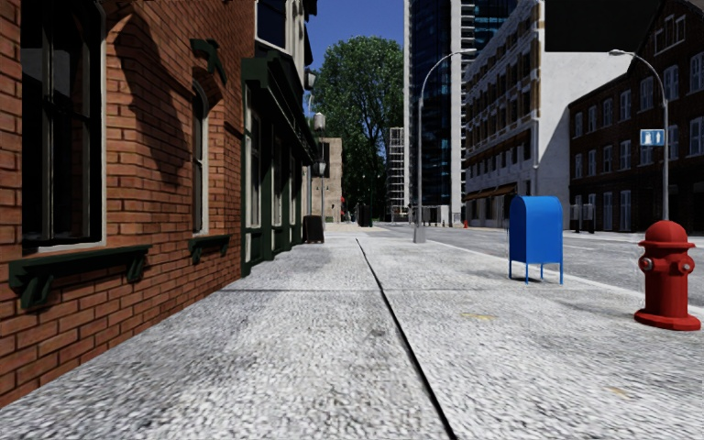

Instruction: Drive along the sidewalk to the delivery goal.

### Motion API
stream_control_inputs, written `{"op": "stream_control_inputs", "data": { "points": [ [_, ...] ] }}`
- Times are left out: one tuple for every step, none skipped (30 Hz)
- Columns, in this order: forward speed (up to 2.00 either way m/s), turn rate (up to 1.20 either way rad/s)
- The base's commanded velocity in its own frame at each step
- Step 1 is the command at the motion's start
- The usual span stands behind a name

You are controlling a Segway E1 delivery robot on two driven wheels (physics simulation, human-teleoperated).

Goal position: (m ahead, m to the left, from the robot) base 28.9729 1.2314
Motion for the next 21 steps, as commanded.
{"op": "stream_control_inputs", "data": {
  "points": [
    [2.00, 0.00],
    [2.00, 0.00],
    [2.00, 0.00],
    [2.00, 0.00],
    [2.00, 0.00],
    [2.00, 0.00],
    [2.00, 0.00],
    [2.00, 0.00],
    [2.00, 0.00],
    [2.00, 0.00],
    [2.00, 0.00],
    [2.00, 0.00],
    [2.00, 0.00],
    [2.00, 0.00],
    [2.00, 0.00],
    [2.00, 0.00],
    [2.00, 0.00],
    [2.00, 0.00],
    [2.00, 0.00],
    [2.00, 0.00],
    [2.00, 0.00]
  ]
}}
